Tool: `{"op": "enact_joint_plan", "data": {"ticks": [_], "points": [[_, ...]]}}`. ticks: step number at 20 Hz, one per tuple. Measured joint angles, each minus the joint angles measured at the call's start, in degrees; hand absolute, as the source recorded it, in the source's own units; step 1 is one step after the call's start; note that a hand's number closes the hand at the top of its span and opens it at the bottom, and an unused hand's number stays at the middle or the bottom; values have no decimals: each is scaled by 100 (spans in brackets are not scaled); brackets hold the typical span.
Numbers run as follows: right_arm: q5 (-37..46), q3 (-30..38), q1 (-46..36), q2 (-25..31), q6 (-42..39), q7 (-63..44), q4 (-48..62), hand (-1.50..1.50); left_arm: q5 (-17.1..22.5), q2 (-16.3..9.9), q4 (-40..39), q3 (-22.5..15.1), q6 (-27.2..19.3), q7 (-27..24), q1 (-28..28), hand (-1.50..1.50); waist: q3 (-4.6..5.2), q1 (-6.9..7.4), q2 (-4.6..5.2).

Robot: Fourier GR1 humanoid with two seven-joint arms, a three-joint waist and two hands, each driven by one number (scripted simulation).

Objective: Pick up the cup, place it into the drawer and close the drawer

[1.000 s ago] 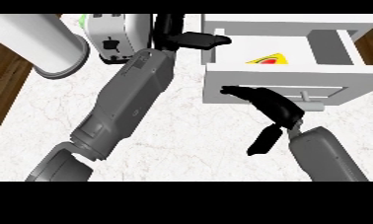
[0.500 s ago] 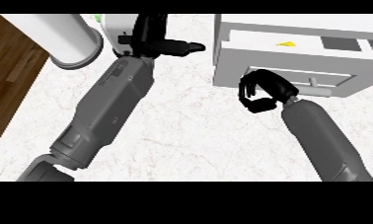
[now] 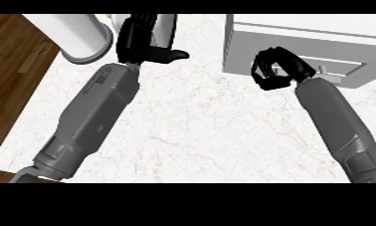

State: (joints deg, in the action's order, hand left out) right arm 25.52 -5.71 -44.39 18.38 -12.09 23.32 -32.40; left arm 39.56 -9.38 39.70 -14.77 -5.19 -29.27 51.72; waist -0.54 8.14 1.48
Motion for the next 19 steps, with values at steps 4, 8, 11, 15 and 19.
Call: {"op": "enact_joint_plan", "data": {"ticks": [4, 8, 11, 15, 19], "points": [[-193, 132, -17, 52, -278, 46, 80, 150, 3, -122, 139, -33, 157, 59, -135, -150, -1, 60, -9], [-380, 232, 11, 125, -575, 73, 49, 150, 19, -205, 237, -49, 289, 112, -218, -150, -11, 116, 6], [-512, 285, 55, 198, -813, 84, -19, 150, 20, -213, 295, -79, 371, 112, -304, -150, -19, 167, 26], [-685, 350, 119, 299, -1134, 90, -118, 150, 53, -261, 365, -76, 478, 135, -391, -150, -39, 235, 50], [-827, 394, 167, 373, -1396, 47, -214, 150, 64, -288, 429, -86, 570, 128, -462, -150, -59, 282, 75]]}}
